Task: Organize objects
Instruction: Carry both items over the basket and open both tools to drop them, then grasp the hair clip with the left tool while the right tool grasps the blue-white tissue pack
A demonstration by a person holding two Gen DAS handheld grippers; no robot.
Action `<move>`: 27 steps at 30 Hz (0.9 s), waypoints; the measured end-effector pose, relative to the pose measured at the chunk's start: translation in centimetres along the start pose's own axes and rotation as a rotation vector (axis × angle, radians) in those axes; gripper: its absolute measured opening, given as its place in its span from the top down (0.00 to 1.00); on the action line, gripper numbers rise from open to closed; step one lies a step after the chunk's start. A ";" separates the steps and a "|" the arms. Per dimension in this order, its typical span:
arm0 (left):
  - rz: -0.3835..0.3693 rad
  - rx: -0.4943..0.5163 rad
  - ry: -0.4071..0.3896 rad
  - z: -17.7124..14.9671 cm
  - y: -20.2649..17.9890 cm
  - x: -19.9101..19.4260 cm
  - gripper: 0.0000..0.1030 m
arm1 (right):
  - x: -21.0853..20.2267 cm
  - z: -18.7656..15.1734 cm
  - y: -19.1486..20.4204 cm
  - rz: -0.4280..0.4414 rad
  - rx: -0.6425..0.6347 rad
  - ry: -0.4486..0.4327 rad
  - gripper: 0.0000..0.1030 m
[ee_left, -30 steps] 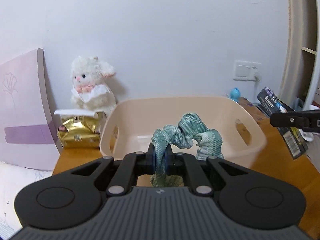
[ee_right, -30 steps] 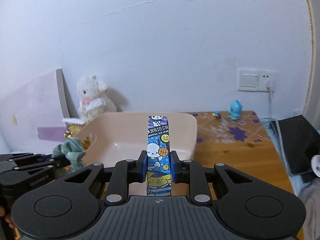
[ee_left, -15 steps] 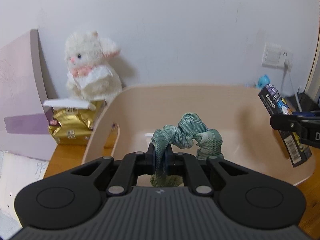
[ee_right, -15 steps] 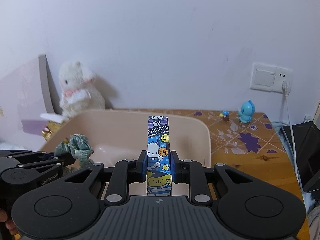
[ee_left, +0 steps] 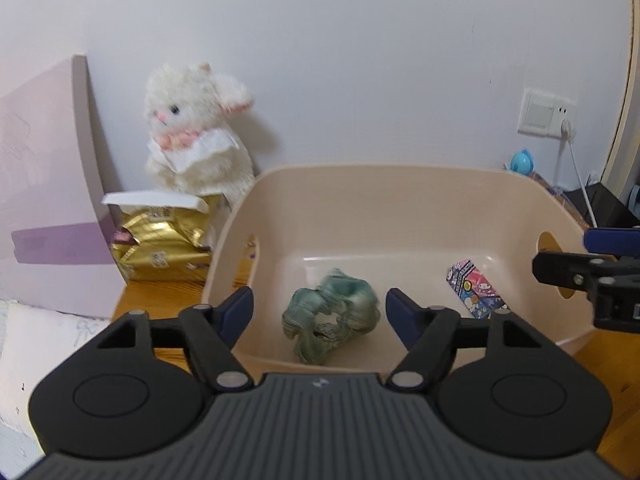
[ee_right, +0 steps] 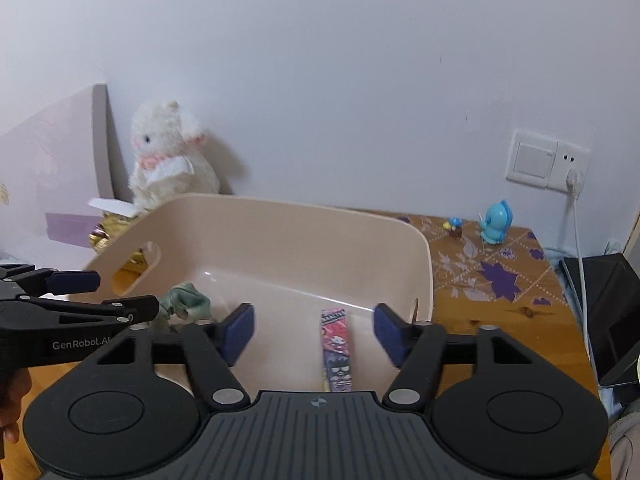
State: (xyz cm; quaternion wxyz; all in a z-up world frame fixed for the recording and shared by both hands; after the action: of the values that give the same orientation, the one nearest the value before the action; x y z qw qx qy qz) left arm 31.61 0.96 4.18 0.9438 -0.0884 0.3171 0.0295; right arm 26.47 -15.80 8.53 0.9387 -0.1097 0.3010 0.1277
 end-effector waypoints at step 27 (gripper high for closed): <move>0.025 0.056 0.091 -10.0 6.7 -3.9 0.14 | -4.4 -9.8 2.6 0.084 -0.010 0.132 0.01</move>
State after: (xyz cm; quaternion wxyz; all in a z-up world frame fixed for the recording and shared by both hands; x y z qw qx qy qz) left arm 21.85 5.68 -2.27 0.9301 -0.0593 0.3615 0.0283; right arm 16.99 -16.89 3.01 0.9100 -0.1098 0.3661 0.1608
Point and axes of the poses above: each gripper's, at about its wrist camera, not at the fingertips, and x roughly the way its jaws point, y to its left, z to its top, the point moved 6 cm from there along x, roughly the way its jaws point, and after that the axes turned 14 degrees about -x, right-handed, at the moved point
